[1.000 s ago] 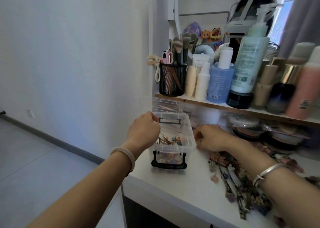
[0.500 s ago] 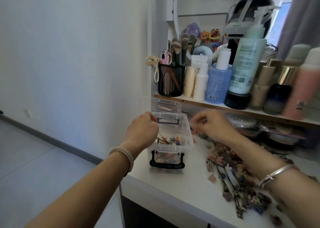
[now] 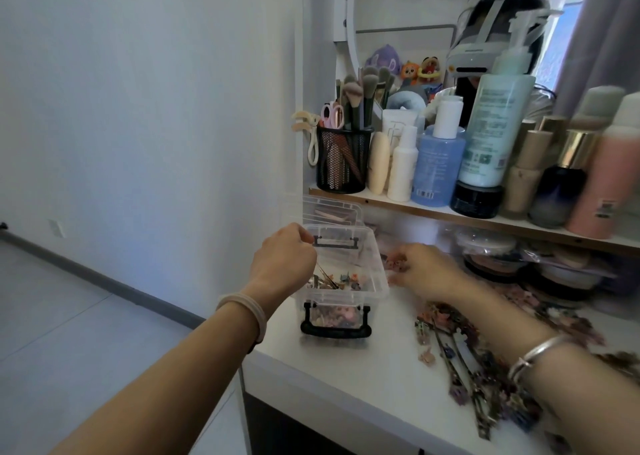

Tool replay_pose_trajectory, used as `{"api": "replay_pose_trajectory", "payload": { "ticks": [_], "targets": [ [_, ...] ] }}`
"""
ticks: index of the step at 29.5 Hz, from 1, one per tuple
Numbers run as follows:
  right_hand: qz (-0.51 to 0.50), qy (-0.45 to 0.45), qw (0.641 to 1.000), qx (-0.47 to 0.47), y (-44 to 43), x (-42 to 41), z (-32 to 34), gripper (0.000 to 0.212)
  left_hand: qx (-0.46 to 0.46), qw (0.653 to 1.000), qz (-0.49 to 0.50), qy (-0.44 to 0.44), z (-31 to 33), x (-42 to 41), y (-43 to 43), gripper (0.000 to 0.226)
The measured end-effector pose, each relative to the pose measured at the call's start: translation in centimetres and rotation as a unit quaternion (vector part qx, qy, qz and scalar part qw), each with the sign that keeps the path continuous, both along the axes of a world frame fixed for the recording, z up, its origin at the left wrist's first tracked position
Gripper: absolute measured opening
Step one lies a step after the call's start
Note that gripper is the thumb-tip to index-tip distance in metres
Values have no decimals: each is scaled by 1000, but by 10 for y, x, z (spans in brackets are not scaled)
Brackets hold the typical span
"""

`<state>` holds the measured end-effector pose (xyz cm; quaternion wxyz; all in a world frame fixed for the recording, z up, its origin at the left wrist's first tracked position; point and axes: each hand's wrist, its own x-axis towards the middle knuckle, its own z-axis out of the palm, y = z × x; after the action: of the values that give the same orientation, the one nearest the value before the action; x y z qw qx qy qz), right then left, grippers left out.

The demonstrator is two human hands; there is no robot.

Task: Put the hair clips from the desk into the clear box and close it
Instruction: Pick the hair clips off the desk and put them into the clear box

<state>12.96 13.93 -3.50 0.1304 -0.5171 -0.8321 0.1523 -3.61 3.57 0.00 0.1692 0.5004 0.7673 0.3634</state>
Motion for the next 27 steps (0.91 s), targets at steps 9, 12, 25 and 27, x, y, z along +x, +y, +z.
{"api": "replay_pose_trajectory", "payload": {
  "ticks": [9, 12, 25, 27],
  "targets": [
    [10, -16, 1000, -15, 13, -6, -12, 19, 5, 1000, -7, 12, -3, -2, 4, 36],
    [21, -27, 999, -7, 12, -6, -11, 15, 5, 1000, -7, 9, -3, -2, 4, 36],
    [132, 272, 943, -141, -20, 2, 57, 11, 1, 1000, -10, 0, -1, 1, 3, 37],
    [140, 253, 944, -159, -21, 5, 62, 11, 1, 1000, -11, -1, -1, 2, 3, 37]
  ]
}}
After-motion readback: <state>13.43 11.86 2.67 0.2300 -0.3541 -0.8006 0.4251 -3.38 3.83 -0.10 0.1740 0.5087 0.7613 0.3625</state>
